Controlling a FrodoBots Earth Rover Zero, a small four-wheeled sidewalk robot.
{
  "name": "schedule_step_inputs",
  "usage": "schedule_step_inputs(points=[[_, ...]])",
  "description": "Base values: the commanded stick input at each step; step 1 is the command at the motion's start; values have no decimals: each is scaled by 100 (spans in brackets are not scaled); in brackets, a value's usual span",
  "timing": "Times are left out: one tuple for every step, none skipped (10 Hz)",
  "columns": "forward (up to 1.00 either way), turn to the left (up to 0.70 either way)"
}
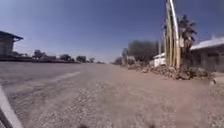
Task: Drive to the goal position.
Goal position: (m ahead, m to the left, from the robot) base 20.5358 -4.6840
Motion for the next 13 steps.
schedule_step_inputs(points=[[70, 0], [70, 0], [70, 0], [70, 0], [70, 0], [70, 0], [70, 0], [70, 0], [70, 0], [70, 0], [70, 0], [70, 0], [70, 0]])
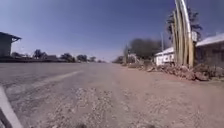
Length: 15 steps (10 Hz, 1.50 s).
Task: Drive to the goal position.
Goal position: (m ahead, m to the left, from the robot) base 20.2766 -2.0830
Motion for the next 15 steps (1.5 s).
schedule_step_inputs(points=[[70, 0], [70, 0], [70, 0], [70, 0], [70, 0], [70, 0], [70, 0], [70, 0], [70, 0], [70, 0], [70, 0], [70, 0], [70, 0], [70, 0], [70, 0]])
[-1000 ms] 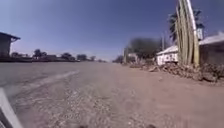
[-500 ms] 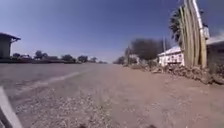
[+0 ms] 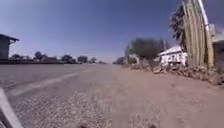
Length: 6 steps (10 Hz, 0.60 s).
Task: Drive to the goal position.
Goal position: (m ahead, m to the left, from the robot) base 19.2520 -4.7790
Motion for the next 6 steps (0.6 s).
schedule_step_inputs(points=[[70, 0], [70, 0], [70, 0], [70, 0], [70, 0], [70, 0]])
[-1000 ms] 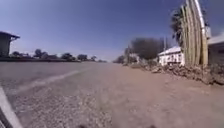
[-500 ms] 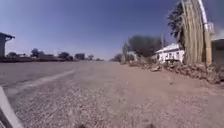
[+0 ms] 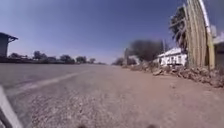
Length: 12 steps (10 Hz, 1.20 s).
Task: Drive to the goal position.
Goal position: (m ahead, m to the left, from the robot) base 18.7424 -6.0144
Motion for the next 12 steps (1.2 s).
schedule_step_inputs(points=[[70, 0], [70, 0], [70, 0], [70, 0], [70, 0], [70, 0], [70, 0], [70, 0], [70, 0], [70, 0], [70, 0], [70, 0]])
